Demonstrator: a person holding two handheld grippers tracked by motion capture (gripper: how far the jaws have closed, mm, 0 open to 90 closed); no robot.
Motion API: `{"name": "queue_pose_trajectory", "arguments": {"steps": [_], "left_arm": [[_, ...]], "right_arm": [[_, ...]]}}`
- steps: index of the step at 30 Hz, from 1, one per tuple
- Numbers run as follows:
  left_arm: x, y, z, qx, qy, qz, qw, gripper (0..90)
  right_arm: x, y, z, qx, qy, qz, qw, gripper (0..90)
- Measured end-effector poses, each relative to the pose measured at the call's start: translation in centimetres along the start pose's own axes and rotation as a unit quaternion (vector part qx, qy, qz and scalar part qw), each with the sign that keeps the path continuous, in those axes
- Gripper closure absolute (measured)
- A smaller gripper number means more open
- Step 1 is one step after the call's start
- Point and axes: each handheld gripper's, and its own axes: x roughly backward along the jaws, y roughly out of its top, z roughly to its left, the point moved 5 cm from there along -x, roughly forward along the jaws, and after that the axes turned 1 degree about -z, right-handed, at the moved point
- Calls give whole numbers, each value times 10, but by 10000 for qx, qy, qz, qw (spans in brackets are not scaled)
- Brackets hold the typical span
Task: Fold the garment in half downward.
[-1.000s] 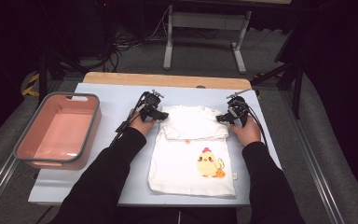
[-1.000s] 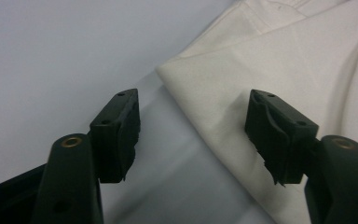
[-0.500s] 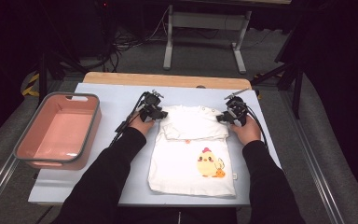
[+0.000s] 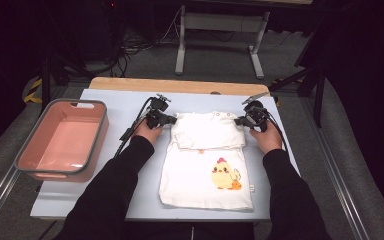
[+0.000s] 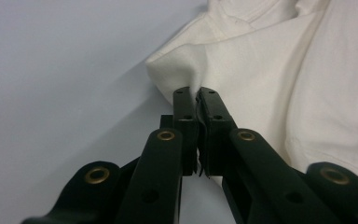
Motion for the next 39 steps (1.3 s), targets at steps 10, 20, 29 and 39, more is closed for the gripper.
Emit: {"name": "queue_pose_trajectory", "arguments": {"steps": [10,20,29,39], "left_arm": [[21,10,-2,-157,49,-410,9990,872],[41,15,-3,-302,61,-687,9972,871],[54,14,-11,-471,-82,-797,9957,872],[70,-13,-27,-645,-292,-1073,9917,872]], "right_arm": [[16,10,-2,-48,-170,-298,9994,838],[41,23,10,188,-235,-776,9965,838],[57,24,17,301,-166,-897,9954,838],[77,14,42,643,-136,-1047,9923,837]]}}
